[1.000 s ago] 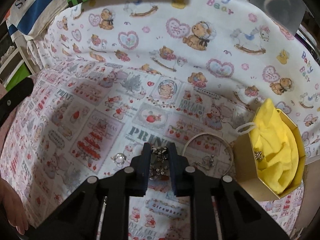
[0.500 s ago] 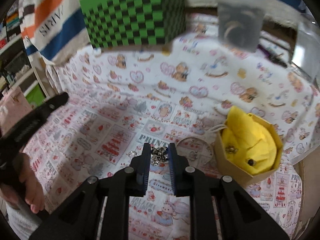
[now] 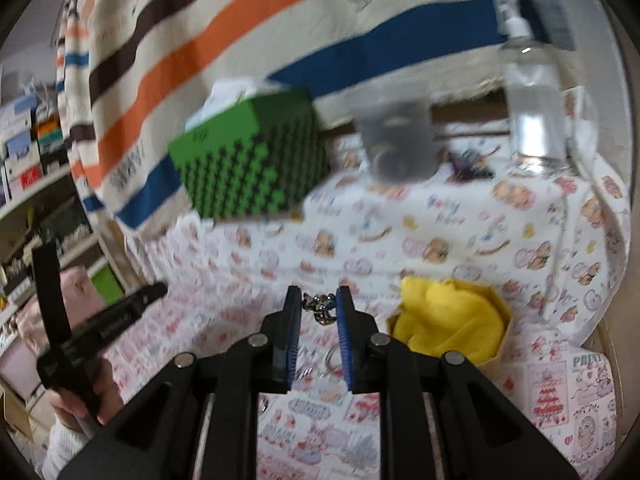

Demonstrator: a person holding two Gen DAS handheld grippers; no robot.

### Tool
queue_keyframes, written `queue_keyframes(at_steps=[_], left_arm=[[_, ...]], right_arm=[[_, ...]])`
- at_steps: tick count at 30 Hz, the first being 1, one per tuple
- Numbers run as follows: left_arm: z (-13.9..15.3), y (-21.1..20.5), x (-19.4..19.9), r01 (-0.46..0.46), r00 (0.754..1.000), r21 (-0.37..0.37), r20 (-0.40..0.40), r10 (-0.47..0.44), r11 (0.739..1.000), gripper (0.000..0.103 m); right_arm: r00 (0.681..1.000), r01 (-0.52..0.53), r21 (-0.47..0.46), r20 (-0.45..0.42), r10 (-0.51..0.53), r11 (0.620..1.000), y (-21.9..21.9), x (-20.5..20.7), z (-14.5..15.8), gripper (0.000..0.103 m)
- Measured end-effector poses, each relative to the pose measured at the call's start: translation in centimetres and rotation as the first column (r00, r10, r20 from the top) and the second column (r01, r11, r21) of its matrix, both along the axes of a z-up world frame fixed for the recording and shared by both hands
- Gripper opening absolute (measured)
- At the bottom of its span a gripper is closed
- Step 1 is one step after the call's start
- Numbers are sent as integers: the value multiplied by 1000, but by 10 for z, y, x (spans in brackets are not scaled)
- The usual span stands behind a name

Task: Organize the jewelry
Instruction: 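Carry the silver jewelry into the yellow-lined box and open the right tool, then carry the brown ring over the box and open the left tool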

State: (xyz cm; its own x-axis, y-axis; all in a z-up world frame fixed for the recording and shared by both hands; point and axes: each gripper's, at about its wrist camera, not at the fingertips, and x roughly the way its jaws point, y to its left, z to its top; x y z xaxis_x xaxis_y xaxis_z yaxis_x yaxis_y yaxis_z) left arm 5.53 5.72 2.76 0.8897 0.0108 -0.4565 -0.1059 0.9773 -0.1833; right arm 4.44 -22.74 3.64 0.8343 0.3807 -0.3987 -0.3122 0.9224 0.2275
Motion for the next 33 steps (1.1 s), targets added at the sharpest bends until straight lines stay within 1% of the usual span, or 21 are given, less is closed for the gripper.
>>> queue_keyframes(at_steps=[3, 7, 9, 13, 16, 17, 18, 19, 20, 22, 23, 24, 25, 27, 28, 30, 33], left_arm=[[-1, 1, 1, 4, 1000, -10, -8, -4, 1000, 22], [-1, -1, 0, -2, 1000, 3, -2, 2, 1000, 22], [-2, -1, 1, -1, 1000, 5, -6, 1, 1000, 22], [-4, -3, 3, 3, 1000, 17, -16, -2, 1000, 22], [-5, -5, 3, 6, 1000, 27, -17, -5, 1000, 23], [-6, -6, 3, 9, 1000, 29, -18, -8, 1000, 23], [-6, -7, 3, 12, 1000, 29, -20, -12, 1000, 23], [-7, -7, 3, 17, 1000, 27, -24, -16, 999, 23], [-8, -8, 4, 22, 999, 26, -28, -21, 999, 22], [-9, -10, 5, 31, 999, 30, -35, -30, 999, 22], [-10, -12, 5, 36, 999, 35, -36, -35, 999, 23], [-10, -14, 4, 42, 999, 40, -35, -41, 998, 23], [-10, -18, 3, 55, 998, 49, -32, -54, 997, 23], [-8, -27, 1, 85, 996, 68, -20, -84, 994, 22], [-7, -31, 0, 100, 995, 69, -18, -99, 993, 23], [-6, -44, 0, 143, 989, 32, -32, -142, 989, 23], [2, -75, 7, 239, 969, -6, -65, -239, 971, 23]], right_arm=[[997, 58, 13, 48, -59, 998, -15, 2, 5, 16], [989, 138, 30, 56, -139, 990, -37, 10, -3, 16], [985, 170, 37, 31, -171, 985, -46, 18, -14, 16], [981, 193, 51, -27, -192, 980, -62, 30, -28, 16], [975, 219, 57, -44, -217, 974, -71, 36, -34, 17], [973, 229, 52, -48, -226, 972, -73, 37, -35, 26], [971, 235, 49, -50, -233, 971, -74, 37, -36, 40], [971, 237, 52, -48, -234, 970, -77, 37, -37, 47], [972, 232, 63, -44, -229, 971, -79, 35, -37, 56], [972, 233, 82, -35, -231, 969, -84, 32, -34, 60], [971, 239, 80, -33, -237, 968, -86, 30, -31, 65], [968, 249, 72, -33, -247, 966, -87, 29, -29, 73], [966, 259, 68, -31, -258, 963, -89, 28, -27, 77], [957, 289, 85, -22, -288, 954, -95, 24, -23, 88], [957, 291, 98, -27, -290, 952, -97, 23, -22, 91], [959, 284, 141, -48, -280, 948, -103, 24, -23, 98], [959, 282, 203, -84, -270, 938, -112, 26, -26, 100]])
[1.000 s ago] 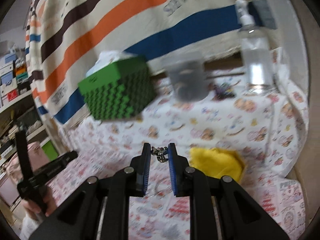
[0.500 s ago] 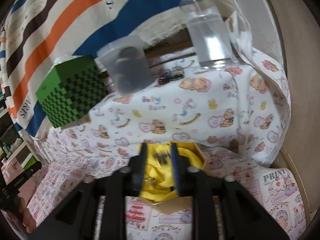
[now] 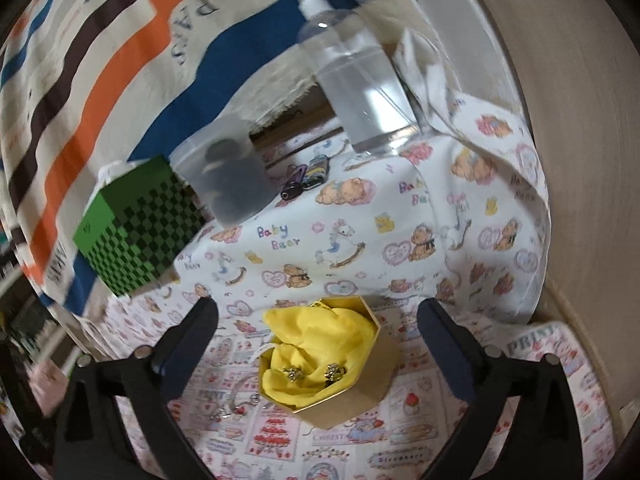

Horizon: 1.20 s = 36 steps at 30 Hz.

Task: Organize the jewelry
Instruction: 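Carry the brown ring over the box and open the left tool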

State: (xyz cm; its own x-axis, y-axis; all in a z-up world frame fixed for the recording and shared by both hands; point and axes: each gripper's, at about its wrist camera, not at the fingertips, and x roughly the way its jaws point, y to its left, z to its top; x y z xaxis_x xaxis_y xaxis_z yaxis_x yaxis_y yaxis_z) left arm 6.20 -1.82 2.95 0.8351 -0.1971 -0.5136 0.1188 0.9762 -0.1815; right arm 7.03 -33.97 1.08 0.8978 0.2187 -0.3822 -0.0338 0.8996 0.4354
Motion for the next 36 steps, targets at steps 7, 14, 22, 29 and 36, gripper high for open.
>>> queue_keyframes(at_steps=[7, 14, 22, 29, 36], left_arm=[[26, -71, 29, 203, 978, -111, -29, -208, 973, 23], [15, -133, 67, 278, 946, -60, -154, -284, 959, 23], [-7, -155, 84, 297, 928, -44, -222, -299, 954, 23], [24, -145, 72, 273, 953, -43, -123, -276, 961, 46], [65, -102, 30, 197, 978, 59, 49, -200, 979, 84]], right_arm=[[998, 58, 93, -41, -55, 994, -18, 0, -8, 103], [971, 212, 242, -163, -176, 947, -52, 3, -31, 103], [961, 215, 321, -237, -141, 922, -72, 16, -48, 103], [964, 203, 337, -236, -127, 919, -73, 15, -44, 103], [965, 202, 207, -207, -159, 957, -55, 5, -26, 103]])
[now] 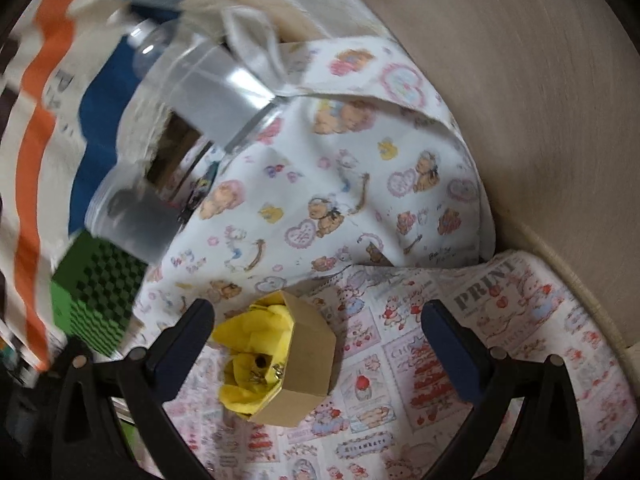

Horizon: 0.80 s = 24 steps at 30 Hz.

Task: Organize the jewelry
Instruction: 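Carry the brown ring over the box and open the left tool, then withdraw both tools from the box toward the remaining jewelry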

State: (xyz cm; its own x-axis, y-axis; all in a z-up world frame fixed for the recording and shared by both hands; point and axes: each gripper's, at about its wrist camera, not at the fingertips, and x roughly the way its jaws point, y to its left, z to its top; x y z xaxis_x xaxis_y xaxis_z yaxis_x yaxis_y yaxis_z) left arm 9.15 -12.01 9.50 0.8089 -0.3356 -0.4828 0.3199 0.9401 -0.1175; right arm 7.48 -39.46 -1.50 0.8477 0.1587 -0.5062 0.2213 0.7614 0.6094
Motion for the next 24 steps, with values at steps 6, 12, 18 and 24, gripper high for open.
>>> queue_keyframes(at_steps=[6, 12, 18, 24], left_arm=[[1, 40, -29, -102, 993, 75, 62, 98, 992, 93], [-30, 69, -45, -192, 981, 108, -3, 194, 975, 97], [-73, 87, -40, -237, 957, 131, -136, 254, 963, 97], [-112, 81, -28, -198, 923, 199, -292, 251, 960, 89]], right_arm=[[995, -49, -123, 77, 59, 991, 26, -11, 20, 103], [977, -120, -237, 142, 157, 964, 57, -23, 39, 103], [959, -186, -333, 142, 244, 924, 88, -30, 44, 103], [960, -196, -383, 111, 256, 903, 97, -29, 39, 103]])
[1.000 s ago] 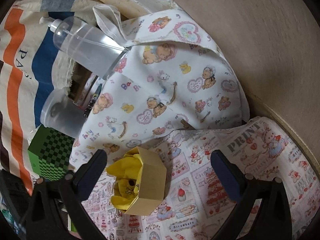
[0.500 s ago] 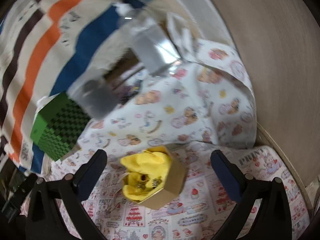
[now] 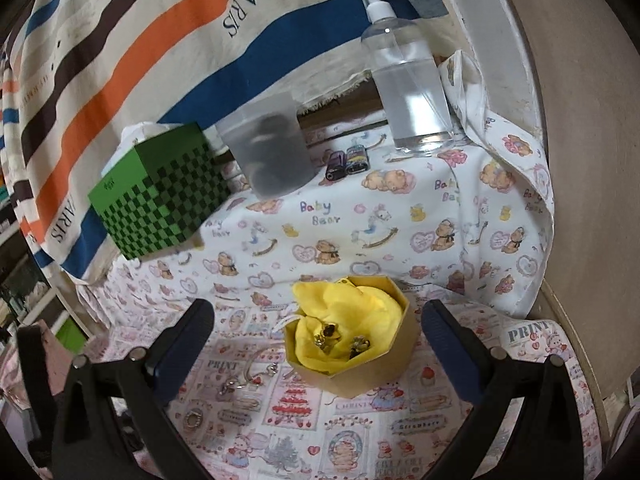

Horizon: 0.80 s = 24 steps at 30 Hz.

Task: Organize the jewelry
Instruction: 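Withdraw both tools from the box toward the remaining jewelry, then lower the left tool onto a small silver ring and close it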

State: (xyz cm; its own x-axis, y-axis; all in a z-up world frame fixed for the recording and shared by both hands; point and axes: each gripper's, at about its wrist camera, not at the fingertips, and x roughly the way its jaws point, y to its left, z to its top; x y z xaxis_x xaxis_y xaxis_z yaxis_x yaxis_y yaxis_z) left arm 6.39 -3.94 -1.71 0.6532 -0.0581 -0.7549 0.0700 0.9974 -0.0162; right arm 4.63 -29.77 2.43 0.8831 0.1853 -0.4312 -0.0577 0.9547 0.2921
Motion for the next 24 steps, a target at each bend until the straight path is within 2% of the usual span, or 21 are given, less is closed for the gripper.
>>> queue_keyframes(at_steps=[2, 4, 6, 8, 11, 13, 15, 20, 23, 24], left_arm=[[-9, -5, 2, 16, 999, 27, -41, -15, 1000, 84], [-13, -8, 2, 33, 997, 11, -70, -32, 999, 79], [-15, -12, 1, 51, 995, -7, -83, -51, 999, 75], [-18, -16, -1, 62, 995, 8, -84, -61, 998, 69], [-22, -20, 0, 77, 992, 19, -103, -75, 997, 58], [-24, -19, 5, 60, 990, 1, -131, -59, 998, 50], [-26, -18, 9, 68, 987, -15, -147, -69, 998, 47], [-34, -19, 8, 69, 987, 37, -147, -63, 997, 41], [-34, -20, 8, 65, 986, 18, -153, -61, 998, 27], [-34, -20, 8, 66, 986, 17, -153, -63, 998, 19]], right_arm=[[1000, 14, -19, -4, -14, 1000, 0, 2, -1, 103], [1000, 25, -31, -5, -25, 999, 0, 3, -3, 103], [1000, 29, -39, -12, -29, 999, 1, 4, -5, 103], [999, 30, -53, -24, -31, 998, 3, 6, -8, 103], [999, 28, -71, -39, -30, 997, 5, 9, -11, 103], [998, 26, -69, -47, -29, 997, 5, 10, -12, 103], [998, 27, -70, -55, -31, 997, 4, 12, -13, 103], [998, 37, -71, -56, -41, 997, 3, 11, -12, 103], [997, 41, -81, -55, -45, 996, 4, 11, -12, 103], [997, 42, -85, -57, -47, 995, 4, 11, -13, 103]])
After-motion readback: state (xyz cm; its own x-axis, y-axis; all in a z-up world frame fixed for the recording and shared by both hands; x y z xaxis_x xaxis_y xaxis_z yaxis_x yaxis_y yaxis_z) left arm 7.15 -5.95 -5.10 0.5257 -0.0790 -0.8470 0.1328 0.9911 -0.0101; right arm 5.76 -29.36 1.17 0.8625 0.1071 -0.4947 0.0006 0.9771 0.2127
